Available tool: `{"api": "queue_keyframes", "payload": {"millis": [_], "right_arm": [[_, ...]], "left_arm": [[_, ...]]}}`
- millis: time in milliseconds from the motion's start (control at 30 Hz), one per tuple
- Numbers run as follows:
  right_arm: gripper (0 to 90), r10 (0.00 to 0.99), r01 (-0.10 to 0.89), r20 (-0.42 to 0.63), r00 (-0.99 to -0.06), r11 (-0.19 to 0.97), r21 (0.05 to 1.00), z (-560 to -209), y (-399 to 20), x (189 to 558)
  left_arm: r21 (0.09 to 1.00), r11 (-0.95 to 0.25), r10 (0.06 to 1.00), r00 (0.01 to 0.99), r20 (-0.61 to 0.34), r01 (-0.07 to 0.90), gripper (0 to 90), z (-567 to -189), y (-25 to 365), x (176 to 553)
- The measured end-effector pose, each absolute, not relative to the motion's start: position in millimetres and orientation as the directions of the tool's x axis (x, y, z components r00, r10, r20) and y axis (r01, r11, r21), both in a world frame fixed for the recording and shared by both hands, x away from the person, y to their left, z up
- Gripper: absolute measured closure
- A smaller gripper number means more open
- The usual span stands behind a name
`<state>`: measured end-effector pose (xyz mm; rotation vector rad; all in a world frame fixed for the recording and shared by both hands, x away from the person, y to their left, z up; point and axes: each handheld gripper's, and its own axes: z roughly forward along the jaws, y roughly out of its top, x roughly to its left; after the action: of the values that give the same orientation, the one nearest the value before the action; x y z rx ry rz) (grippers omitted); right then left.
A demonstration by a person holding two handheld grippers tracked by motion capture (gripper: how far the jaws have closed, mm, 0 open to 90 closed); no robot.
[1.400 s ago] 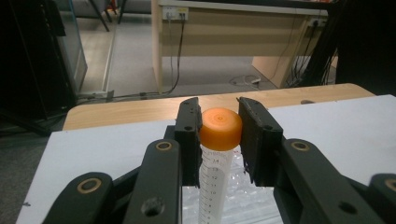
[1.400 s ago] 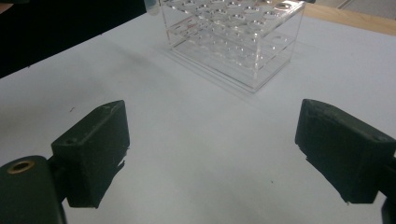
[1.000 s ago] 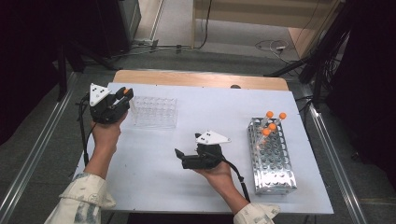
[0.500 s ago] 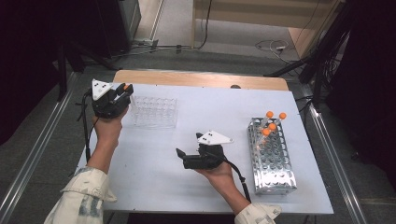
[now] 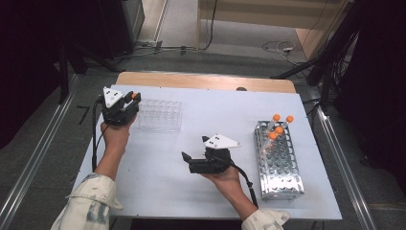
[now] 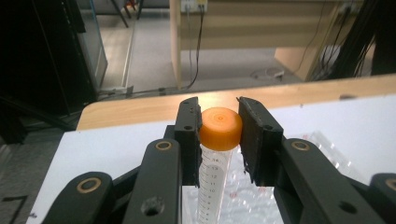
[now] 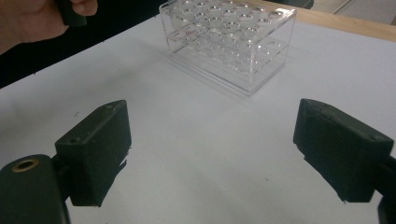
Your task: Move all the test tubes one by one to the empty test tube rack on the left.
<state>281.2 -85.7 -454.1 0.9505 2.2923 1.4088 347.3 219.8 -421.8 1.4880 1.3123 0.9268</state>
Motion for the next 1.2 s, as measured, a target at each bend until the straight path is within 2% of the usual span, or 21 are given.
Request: {"api": "queue_keyframes", "payload": {"millis": [333, 533, 633, 733, 800, 900, 1200], "right_arm": [[10.2, 0.664, 0.387, 0.098, -0.741, 0.304, 0.87, -454, -87, 282], [10.3, 0.667, 0.389, 0.101, -0.738, 0.299, 0.871, -453, -88, 281], [10.3, 0.667, 0.387, 0.098, -0.739, 0.299, 0.872, -452, -89, 280], [10.5, 0.668, 0.384, 0.099, -0.737, 0.294, 0.875, -450, -91, 279], [10.8, 0.668, 0.377, 0.097, -0.738, 0.289, 0.88, -447, -93, 277], [10.9, 0.668, 0.371, 0.098, -0.738, 0.279, 0.886, -440, -97, 272], [10.9, 0.699, 0.362, 0.082, -0.71, 0.264, 0.894, -425, -125, 262]], "left_arm": [[0.949, -0.034, 0.99, 0.14, -0.01, 0.313, 69.8, -434, 218, 344], [0.944, -0.02, 0.99, 0.136, -0.027, 0.33, 67.3, -443, 220, 344], [0.945, -0.009, 0.989, 0.139, -0.039, 0.328, 58.4, -444, 221, 343], [0.943, 0.003, 0.989, 0.139, -0.053, 0.334, 38.1, -442, 221, 342], [0.941, 0.008, 0.988, 0.141, -0.059, 0.338, 28.9, -441, 219, 340], [0.941, 0.028, 0.984, 0.156, -0.085, 0.338, 24.4, -442, 217, 335], [0.948, 0.085, 0.971, 0.187, -0.148, 0.306, 20.5, -439, 215, 308]]}}
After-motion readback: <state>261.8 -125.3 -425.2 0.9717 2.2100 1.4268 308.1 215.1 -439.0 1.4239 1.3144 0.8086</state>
